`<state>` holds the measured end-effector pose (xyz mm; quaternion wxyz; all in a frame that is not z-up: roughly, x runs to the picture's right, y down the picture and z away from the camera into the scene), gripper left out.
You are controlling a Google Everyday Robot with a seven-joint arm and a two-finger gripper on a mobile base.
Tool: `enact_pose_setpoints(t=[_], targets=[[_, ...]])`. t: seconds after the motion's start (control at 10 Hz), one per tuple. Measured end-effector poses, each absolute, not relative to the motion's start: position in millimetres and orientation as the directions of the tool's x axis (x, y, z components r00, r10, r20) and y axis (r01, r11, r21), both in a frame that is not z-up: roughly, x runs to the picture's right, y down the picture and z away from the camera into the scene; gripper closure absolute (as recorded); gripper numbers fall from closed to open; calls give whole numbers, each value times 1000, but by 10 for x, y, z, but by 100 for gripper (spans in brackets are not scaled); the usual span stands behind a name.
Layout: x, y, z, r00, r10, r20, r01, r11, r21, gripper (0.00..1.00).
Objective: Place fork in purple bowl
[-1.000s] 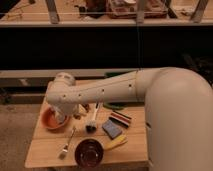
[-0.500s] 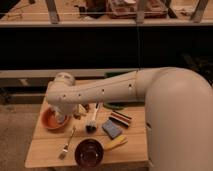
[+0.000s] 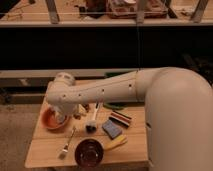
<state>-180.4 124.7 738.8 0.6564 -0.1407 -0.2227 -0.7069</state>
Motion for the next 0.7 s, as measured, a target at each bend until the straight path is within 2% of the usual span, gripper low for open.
enact_pose_setpoints(t=[0.7], targets=[[-1822, 1284, 7352, -92, -855, 510, 990, -26, 135, 20]])
